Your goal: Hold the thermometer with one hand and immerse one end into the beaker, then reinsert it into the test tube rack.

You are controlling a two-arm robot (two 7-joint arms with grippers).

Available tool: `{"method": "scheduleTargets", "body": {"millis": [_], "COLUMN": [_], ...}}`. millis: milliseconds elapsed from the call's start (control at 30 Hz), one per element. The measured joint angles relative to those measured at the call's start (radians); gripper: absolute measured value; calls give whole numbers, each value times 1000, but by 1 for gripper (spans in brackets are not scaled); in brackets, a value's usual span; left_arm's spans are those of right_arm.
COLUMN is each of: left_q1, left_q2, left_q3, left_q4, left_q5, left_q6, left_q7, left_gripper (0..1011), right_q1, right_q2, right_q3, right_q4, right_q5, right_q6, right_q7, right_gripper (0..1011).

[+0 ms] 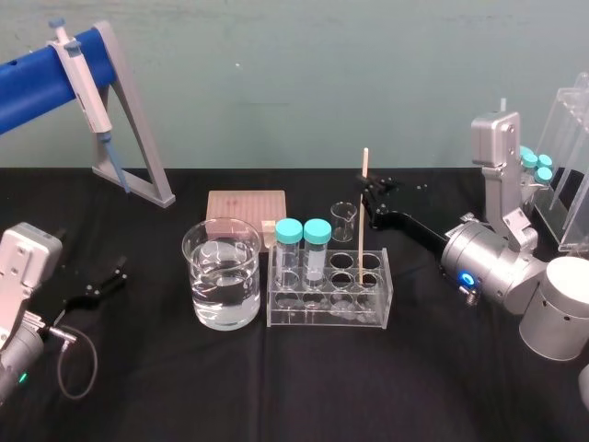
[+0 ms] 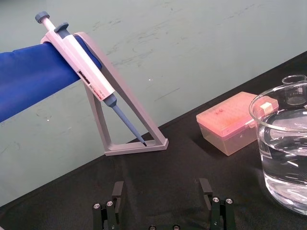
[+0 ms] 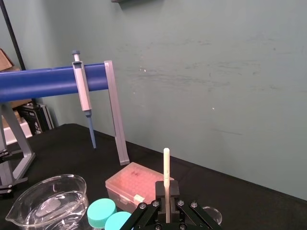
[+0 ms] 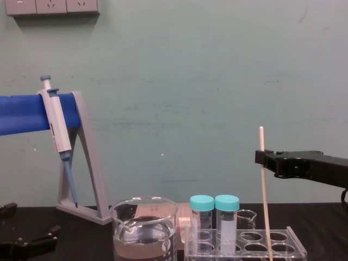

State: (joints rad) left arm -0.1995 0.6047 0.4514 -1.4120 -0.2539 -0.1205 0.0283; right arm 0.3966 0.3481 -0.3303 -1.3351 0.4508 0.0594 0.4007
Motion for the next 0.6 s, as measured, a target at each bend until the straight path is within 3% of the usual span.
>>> {"method": "scheduleTargets", "body": {"millis": [600], "left_q1": [0], "left_q2": [0], "left_q3": [0], "left_q4": [0], "left_q5": [0], "left_q6": [0], "left_q7": [0], "left_gripper": [1004], "right_q1": [-9], "right_q2": [-5], "right_q3": [12], "right_q4": [5], "right_q5": [-5], "right_q6": [7], "right_q7": [-20], "right_gripper": [52]}}
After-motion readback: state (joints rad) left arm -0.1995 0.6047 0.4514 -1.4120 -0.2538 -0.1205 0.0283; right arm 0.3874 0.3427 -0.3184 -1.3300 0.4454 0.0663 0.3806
